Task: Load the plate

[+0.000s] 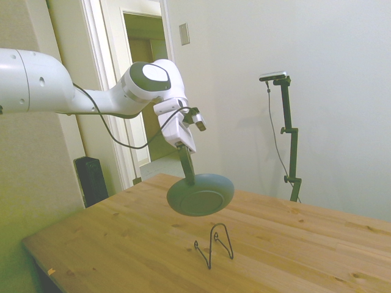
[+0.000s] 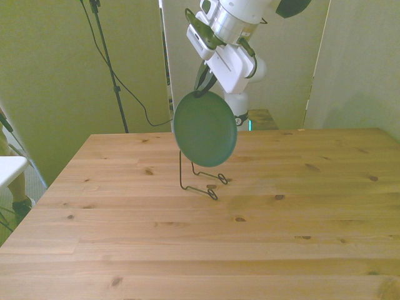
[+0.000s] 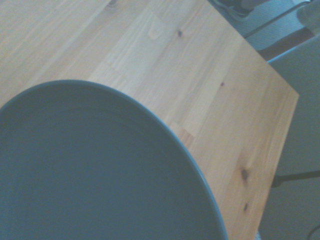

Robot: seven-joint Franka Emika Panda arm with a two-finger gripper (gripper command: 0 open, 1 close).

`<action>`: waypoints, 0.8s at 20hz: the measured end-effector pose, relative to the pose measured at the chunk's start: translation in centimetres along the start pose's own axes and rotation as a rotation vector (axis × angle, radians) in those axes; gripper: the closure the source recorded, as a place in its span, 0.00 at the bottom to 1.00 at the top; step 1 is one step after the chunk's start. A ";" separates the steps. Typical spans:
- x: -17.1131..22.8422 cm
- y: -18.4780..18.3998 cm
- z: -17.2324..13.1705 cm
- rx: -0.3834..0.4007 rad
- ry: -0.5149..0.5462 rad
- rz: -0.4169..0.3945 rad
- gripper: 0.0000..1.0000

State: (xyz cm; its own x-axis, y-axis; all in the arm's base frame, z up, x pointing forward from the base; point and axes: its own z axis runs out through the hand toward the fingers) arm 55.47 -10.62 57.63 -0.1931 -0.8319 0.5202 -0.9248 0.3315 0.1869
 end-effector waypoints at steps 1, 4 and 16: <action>-0.5 -0.2 0.0 -0.014 0.017 0.009 1.00; -1.7 -1.2 -0.4 -0.035 0.059 0.024 1.00; -5.7 -4.7 1.8 -0.084 0.193 -0.014 1.00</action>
State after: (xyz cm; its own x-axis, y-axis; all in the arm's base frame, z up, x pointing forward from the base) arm 60.34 -8.30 52.26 -0.1060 -0.7386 0.6657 -0.8949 0.3627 0.2599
